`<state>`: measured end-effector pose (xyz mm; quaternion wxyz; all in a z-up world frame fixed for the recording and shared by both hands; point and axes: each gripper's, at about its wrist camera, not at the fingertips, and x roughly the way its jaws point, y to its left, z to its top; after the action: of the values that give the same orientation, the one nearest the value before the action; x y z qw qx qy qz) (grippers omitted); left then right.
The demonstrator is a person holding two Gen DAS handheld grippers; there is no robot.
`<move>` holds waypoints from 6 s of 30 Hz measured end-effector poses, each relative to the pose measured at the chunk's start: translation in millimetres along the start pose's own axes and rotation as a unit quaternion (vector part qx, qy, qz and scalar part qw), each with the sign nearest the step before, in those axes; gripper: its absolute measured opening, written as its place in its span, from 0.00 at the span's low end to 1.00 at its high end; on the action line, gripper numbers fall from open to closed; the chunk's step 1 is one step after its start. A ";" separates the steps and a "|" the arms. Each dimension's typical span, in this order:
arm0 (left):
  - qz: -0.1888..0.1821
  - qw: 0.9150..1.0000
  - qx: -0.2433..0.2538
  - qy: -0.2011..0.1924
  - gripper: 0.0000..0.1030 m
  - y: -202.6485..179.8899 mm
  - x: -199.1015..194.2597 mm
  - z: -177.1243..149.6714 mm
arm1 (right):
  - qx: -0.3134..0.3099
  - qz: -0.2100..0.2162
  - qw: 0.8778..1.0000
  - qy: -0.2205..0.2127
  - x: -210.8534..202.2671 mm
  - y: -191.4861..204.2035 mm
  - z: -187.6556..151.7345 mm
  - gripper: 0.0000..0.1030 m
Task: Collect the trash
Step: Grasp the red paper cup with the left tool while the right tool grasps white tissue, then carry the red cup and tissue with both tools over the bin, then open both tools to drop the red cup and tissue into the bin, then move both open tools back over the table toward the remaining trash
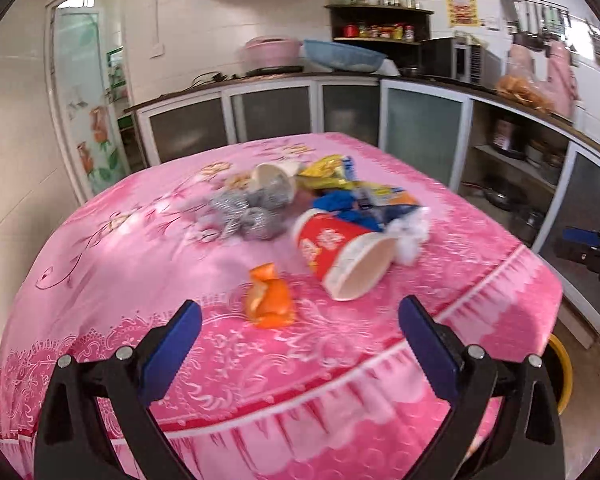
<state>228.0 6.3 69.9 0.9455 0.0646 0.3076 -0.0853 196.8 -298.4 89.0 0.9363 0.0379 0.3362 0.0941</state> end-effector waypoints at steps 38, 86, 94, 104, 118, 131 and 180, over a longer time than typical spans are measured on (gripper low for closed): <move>-0.006 0.995 0.039 0.095 0.92 -27.8 114.0 22.9 | -0.016 0.096 0.988 0.118 147.6 49.4 54.0 0.50; -0.150 0.983 0.073 0.072 0.05 -124.7 19.0 34.0 | 0.107 -0.014 0.994 0.023 -79.5 -89.8 -15.3 0.10; -0.233 0.957 0.141 0.096 0.05 -229.7 24.7 16.5 | 0.174 -0.086 0.981 0.032 -128.8 -152.7 -81.9 0.10; -0.301 0.918 0.227 0.125 0.05 -344.1 26.9 -20.7 | 0.254 -0.138 0.956 0.056 -144.0 -210.8 -168.3 0.10; -0.288 0.898 0.280 0.177 0.05 -444.4 65.5 -63.9 | 0.324 -0.161 0.927 0.097 -129.8 -259.2 -245.7 0.10; -0.285 0.894 0.279 0.206 0.17 -472.5 92.5 -68.7 | 0.360 -0.161 0.909 0.138 -100.6 -275.2 -273.0 0.12; -0.013 1.000 -0.002 0.022 0.92 44.2 -10.9 16.4 | 0.005 -0.021 1.000 -0.007 -5.9 -21.9 19.7 0.74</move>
<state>237.5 47.9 92.7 0.9374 0.0608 0.3292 -0.0961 208.1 -321.3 105.0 0.9403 0.0363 0.3305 0.0730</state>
